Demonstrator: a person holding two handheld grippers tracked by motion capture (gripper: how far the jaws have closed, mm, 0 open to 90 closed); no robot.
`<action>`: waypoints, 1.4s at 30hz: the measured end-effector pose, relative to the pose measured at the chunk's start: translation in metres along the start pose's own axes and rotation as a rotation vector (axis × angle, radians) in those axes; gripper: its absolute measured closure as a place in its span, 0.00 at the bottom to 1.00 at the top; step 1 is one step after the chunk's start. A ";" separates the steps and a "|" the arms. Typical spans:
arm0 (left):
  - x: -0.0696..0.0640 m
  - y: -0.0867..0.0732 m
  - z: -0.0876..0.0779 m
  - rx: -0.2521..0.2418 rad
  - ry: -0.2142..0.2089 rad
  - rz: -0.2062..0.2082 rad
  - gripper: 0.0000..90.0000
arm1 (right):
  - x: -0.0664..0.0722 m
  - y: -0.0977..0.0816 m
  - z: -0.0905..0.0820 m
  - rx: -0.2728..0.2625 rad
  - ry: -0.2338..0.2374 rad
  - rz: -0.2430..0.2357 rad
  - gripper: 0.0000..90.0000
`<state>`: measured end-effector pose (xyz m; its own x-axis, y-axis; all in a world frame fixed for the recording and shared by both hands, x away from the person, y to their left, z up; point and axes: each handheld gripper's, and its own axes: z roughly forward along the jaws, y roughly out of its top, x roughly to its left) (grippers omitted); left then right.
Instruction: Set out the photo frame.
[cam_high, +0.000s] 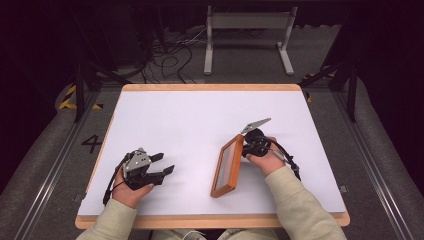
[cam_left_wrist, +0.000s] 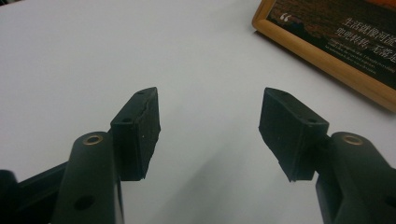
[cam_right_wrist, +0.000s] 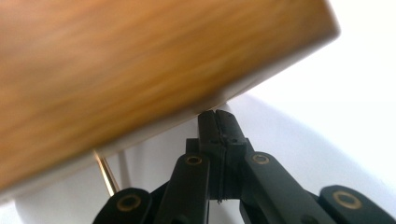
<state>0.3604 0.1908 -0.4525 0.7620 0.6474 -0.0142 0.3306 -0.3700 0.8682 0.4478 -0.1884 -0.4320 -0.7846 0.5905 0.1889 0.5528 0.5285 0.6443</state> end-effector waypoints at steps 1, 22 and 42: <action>0.000 0.000 0.000 0.001 0.000 0.001 0.43 | 0.001 0.002 0.002 -0.001 0.007 -0.003 1.00; 0.001 0.002 0.000 0.016 -0.011 -0.015 0.45 | 0.010 0.015 -0.018 0.021 -0.112 -0.012 0.90; 0.000 0.002 0.002 0.041 -0.020 -0.033 0.45 | 0.049 0.037 -0.083 -0.013 -0.100 0.023 0.52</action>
<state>0.3619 0.1888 -0.4511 0.7612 0.6463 -0.0534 0.3785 -0.3759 0.8458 0.4061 -0.1904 -0.3378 -0.7393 0.6608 0.1295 0.5663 0.5061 0.6505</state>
